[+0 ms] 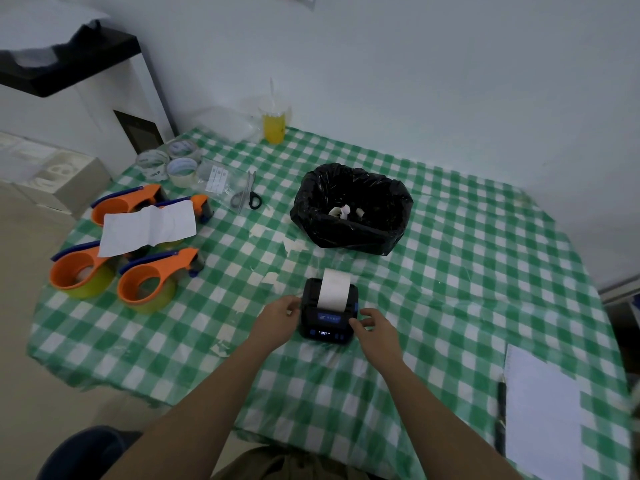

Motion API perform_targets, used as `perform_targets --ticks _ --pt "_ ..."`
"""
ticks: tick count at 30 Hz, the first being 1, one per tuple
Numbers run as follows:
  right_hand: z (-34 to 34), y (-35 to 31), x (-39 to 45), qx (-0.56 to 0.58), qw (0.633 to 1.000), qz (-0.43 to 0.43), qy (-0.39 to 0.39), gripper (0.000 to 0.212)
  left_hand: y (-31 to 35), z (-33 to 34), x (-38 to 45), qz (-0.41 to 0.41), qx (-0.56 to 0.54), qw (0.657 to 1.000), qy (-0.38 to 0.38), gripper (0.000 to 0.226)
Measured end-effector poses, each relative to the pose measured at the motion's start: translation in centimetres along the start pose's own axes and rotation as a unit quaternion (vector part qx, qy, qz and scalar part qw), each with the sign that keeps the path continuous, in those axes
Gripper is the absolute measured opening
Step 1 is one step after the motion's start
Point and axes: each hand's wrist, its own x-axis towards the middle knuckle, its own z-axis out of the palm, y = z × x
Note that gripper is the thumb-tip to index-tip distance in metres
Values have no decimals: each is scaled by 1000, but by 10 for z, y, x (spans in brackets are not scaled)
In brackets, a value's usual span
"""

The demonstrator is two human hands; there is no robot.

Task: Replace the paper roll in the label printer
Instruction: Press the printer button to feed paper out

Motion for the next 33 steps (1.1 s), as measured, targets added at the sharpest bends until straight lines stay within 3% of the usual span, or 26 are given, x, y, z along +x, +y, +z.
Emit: perform_targets --ticks 33 --pt "-1 3 2 -17 1000 3 -1 32 -2 0 3 10 2 1000 -14 29"
